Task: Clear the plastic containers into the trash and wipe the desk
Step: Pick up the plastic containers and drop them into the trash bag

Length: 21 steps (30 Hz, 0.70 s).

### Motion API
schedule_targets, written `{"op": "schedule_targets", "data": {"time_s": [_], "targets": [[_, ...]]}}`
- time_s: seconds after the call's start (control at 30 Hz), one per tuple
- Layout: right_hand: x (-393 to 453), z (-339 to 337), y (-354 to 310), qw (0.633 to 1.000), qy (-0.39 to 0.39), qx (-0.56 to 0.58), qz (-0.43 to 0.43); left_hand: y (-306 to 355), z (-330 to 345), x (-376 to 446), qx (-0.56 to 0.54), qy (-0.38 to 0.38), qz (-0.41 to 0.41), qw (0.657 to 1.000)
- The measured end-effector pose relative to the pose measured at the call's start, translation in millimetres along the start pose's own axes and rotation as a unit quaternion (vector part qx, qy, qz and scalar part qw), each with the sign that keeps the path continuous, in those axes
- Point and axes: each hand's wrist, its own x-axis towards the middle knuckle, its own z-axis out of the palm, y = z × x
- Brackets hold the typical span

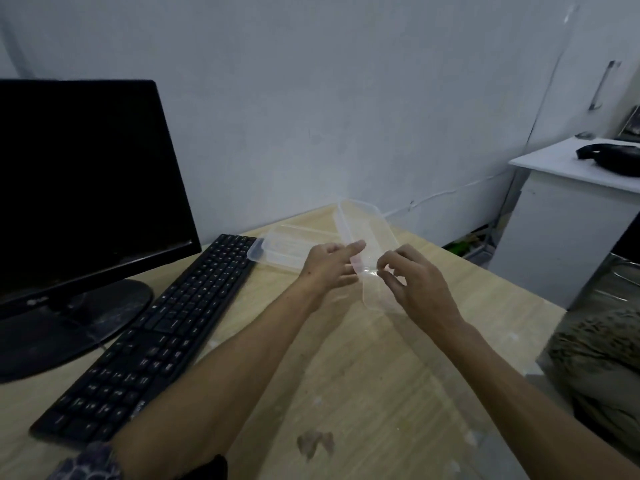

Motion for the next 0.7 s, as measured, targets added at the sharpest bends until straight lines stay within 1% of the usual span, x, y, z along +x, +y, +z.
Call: {"op": "schedule_targets", "data": {"time_s": [0.07, 0.1, 0.13, 0.2, 0.23, 0.27, 0.3, 0.33, 0.37, 0.53, 0.63, 0.7], "targets": [[2, -1, -6, 1.000, -0.015, 0.017, -0.007, 5, -11, -6, -0.034, 0.015, 0.001, 0.999], [2, 0, -9, 1.000, -0.020, 0.018, 0.010, 7, -19, -9, -0.043, 0.026, 0.002, 0.999], [2, 0, -9, 0.999, -0.021, 0.010, 0.046, 8, -26, -12, -0.047, 0.034, 0.003, 0.998], [1, 4, -7, 0.985, -0.034, -0.044, 0.165, 11, -40, -18, -0.047, 0.046, 0.003, 0.998], [0, 6, -4, 0.964, -0.068, -0.089, 0.241, 12, -46, -22, -0.046, 0.049, 0.005, 0.998], [1, 8, -4, 0.931, -0.118, -0.132, 0.318, 13, -53, -27, -0.043, 0.050, 0.005, 0.998], [2, 10, -5, 0.899, -0.164, -0.155, 0.374, 13, -59, -31, -0.039, 0.049, 0.004, 0.998], [3, 11, -7, 0.877, -0.192, -0.160, 0.410, 14, -64, -35, -0.034, 0.047, 0.001, 0.998], [5, 12, -8, 0.868, -0.198, -0.153, 0.429, 14, -70, -40, -0.028, 0.049, -0.002, 0.998], [10, 8, 3, 0.862, -0.167, -0.052, 0.476, 13, -90, -56, -0.018, 0.060, -0.006, 0.998], [5, 0, 3, 0.859, -0.106, 0.005, 0.501, 10, -98, -65, -0.008, 0.067, -0.009, 0.998], [4, -2, 3, 0.846, -0.074, 0.072, 0.523, 8, -103, -68, -0.011, 0.071, -0.013, 0.997]]}}
